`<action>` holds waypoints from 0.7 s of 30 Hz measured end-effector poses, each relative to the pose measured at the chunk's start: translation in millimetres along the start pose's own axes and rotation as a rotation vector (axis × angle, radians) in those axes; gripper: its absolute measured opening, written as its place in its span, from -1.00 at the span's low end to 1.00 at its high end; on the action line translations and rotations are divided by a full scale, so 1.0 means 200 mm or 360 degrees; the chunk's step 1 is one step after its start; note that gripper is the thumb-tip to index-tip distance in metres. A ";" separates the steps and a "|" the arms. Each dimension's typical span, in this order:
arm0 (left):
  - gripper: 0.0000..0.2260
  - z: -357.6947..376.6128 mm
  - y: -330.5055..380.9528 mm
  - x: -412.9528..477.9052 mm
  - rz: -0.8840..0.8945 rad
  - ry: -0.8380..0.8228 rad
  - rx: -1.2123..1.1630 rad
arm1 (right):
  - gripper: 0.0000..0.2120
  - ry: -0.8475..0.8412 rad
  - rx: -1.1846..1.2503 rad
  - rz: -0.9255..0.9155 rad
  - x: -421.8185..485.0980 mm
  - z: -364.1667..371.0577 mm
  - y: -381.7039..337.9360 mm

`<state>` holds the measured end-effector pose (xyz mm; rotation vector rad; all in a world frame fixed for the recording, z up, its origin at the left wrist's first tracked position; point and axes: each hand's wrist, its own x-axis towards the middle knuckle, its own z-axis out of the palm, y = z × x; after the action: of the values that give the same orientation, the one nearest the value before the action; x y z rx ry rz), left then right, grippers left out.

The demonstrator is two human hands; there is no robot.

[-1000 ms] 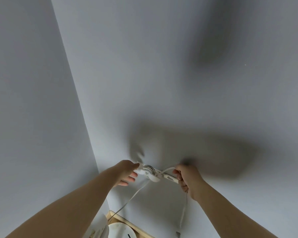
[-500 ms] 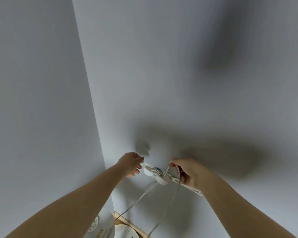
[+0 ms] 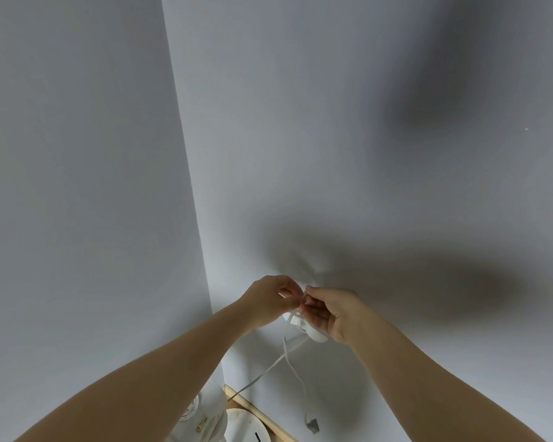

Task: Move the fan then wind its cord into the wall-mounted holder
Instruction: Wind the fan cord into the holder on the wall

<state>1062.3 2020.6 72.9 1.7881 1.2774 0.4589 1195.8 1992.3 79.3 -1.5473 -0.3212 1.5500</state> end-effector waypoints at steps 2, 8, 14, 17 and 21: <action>-0.84 0.00 -0.01 0.01 0.0022 0.0067 0.0122 | -0.79 0.0001 -0.0041 -0.0006 0.01 0.02 0.01; -0.78 -0.05 -0.03 0.05 0.0135 0.0293 0.0766 | -0.89 0.0020 -0.0318 -0.0024 0.02 0.03 0.02; -0.76 -0.13 -0.11 0.09 0.0358 0.0468 0.1409 | -0.82 0.0069 -0.0347 0.0050 0.07 -0.07 0.06; -0.66 -0.14 -0.15 0.12 0.0264 0.0341 0.1386 | -0.80 0.0080 -0.0334 0.0084 0.09 -0.12 0.10; -0.64 -0.07 -0.24 0.17 -0.0006 0.0439 0.1205 | -0.78 0.0115 -0.0279 0.0152 0.14 -0.18 0.15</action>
<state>1037.8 2061.6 35.5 2.3957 1.8073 0.2296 1221.5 1980.7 32.1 -1.7728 -0.3545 1.5687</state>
